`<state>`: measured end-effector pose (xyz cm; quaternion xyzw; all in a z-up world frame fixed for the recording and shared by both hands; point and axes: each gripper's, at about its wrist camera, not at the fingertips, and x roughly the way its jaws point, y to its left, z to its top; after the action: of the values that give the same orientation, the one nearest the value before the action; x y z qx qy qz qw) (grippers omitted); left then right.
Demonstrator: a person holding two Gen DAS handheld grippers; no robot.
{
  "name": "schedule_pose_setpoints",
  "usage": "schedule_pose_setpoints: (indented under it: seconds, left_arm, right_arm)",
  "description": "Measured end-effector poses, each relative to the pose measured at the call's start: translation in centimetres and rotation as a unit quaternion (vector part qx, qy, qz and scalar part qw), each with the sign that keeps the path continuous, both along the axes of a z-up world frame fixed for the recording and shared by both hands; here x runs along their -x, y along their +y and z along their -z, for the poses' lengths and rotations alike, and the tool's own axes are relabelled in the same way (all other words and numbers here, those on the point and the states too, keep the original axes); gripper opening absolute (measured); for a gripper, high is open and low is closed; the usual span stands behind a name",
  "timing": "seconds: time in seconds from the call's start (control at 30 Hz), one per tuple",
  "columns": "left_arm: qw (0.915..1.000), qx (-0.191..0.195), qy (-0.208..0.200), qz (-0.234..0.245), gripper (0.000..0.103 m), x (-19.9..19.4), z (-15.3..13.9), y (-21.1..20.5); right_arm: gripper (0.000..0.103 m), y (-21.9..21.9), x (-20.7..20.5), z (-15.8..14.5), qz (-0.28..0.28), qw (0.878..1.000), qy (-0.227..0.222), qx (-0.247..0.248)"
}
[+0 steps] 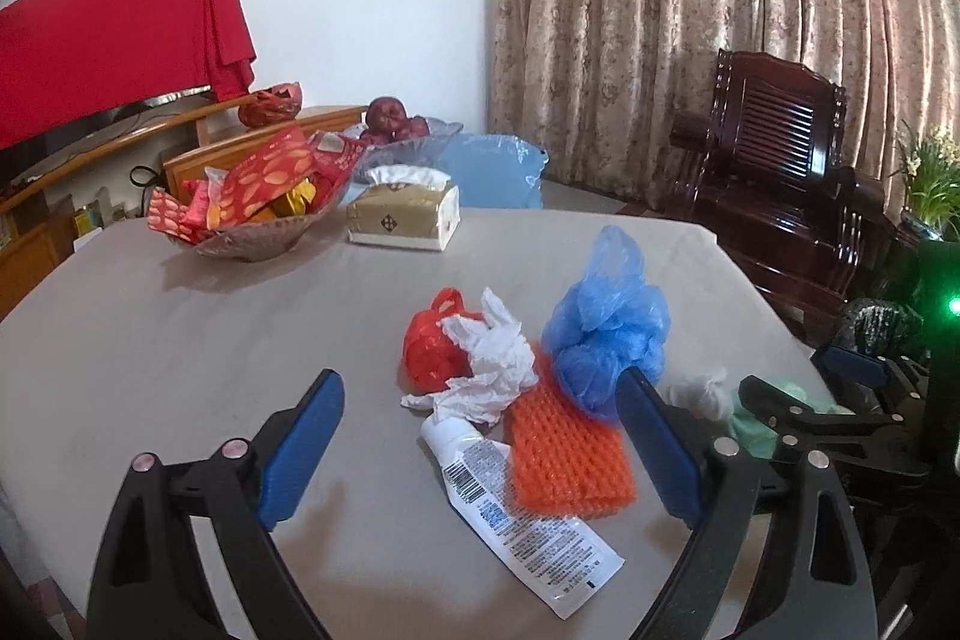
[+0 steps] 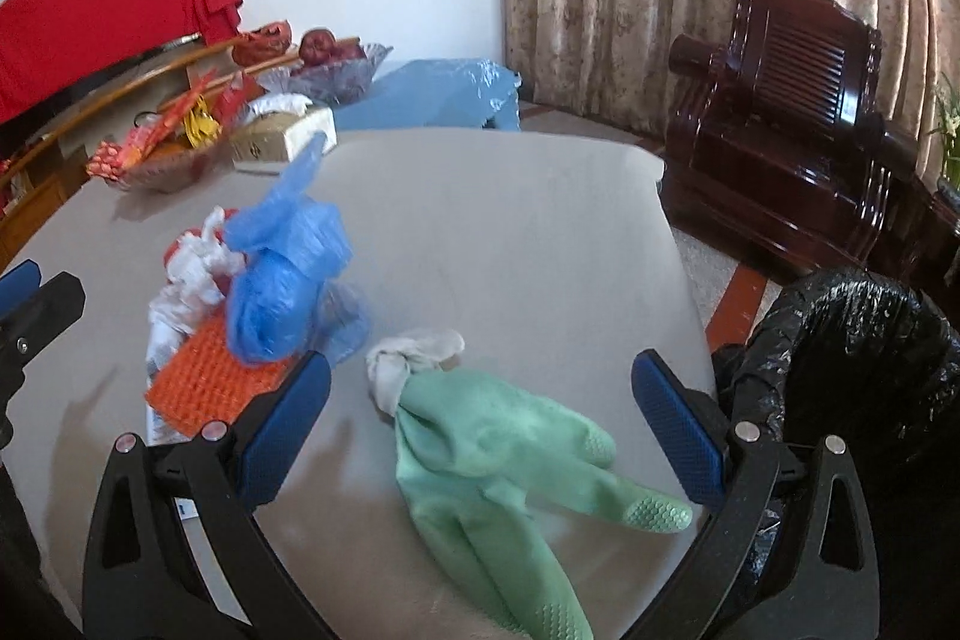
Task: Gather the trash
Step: 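Grasp the blue plastic bag with the left gripper while the right grasps the green glove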
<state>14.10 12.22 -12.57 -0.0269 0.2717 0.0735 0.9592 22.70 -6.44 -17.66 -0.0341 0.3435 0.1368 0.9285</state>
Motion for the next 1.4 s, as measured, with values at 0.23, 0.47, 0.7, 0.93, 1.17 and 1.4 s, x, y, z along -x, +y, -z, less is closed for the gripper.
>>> schedule_pose_setpoints:
  seconds: [0.23,0.47,0.7,0.93,1.17,1.4]
  left_arm:
    - [0.9999,0.002,0.011,-0.002,0.090,-0.8,0.8,0.5]
    - [0.9998,0.006,0.018,0.001,0.090,-1.4,1.2,0.3]
    - [0.9997,0.007,0.015,0.018,0.089,-2.3,0.9,-0.8]
    - [0.9989,0.012,0.005,0.045,0.085,-4.3,0.0,-2.7]
    - [0.9977,0.000,0.005,0.067,0.082,-8.0,0.5,-5.3]
    - [0.9966,-0.023,0.043,0.066,0.068,-11.7,2.5,-7.0]
  right_arm:
    - [0.089,0.4,-1.1,1.8,-0.004,0.999,0.039,0.010]
    - [0.064,0.7,-1.9,2.5,-0.042,0.996,0.076,-0.008]
    - [0.023,1.2,-1.4,2.3,-0.082,0.993,0.083,-0.024]
    - [0.023,-1.2,-2.9,-0.3,-0.053,0.996,0.055,-0.049]
    - [0.023,-3.3,-4.6,-2.0,-0.034,0.997,0.037,-0.055]
    - [0.023,-4.9,-4.9,-2.6,-0.021,0.997,0.034,-0.068]
